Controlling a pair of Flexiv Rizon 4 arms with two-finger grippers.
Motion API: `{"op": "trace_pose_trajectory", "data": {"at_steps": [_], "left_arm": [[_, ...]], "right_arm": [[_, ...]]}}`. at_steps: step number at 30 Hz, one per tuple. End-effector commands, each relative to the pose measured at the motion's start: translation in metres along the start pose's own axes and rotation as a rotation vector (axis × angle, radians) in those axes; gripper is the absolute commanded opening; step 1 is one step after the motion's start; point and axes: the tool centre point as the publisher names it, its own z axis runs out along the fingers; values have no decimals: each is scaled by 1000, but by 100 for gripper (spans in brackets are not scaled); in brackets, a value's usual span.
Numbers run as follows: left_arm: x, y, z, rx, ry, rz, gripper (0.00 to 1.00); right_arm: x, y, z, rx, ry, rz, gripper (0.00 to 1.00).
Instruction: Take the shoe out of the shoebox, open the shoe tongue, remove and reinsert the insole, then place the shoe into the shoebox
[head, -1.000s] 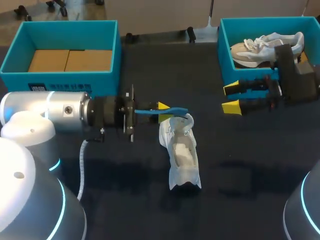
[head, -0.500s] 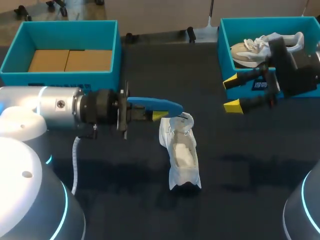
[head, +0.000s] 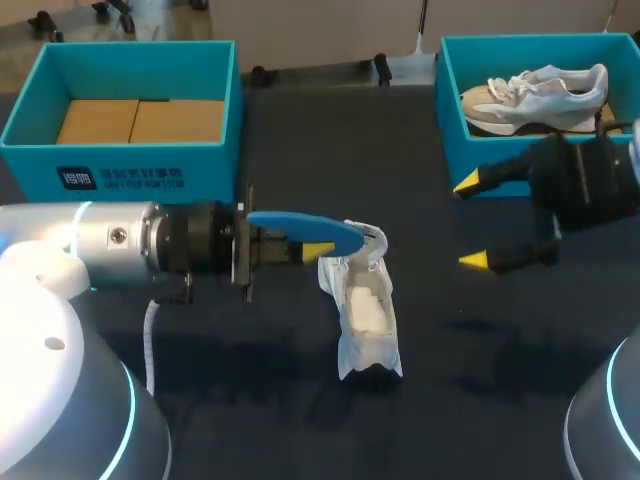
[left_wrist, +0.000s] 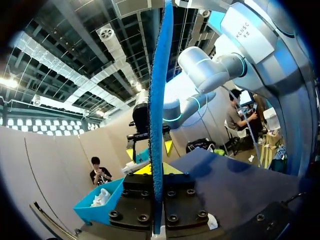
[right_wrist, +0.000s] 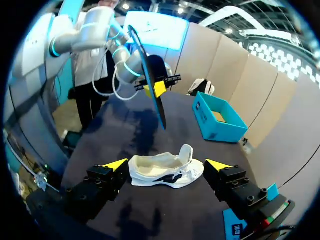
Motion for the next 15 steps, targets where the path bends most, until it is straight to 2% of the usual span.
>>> {"op": "trace_pose_trajectory", "data": {"at_steps": [1, 11, 15], "left_arm": [[13, 8, 6, 11, -15, -10, 0], [26, 28, 15, 4, -26, -27, 0], [29, 34, 17, -3, -32, -41, 0]], "right_arm": [[9, -6, 11, -6, -26, -5, 100], [20, -27, 42, -34, 40, 24, 100], [24, -30, 54, -56, 68, 39, 100]]}}
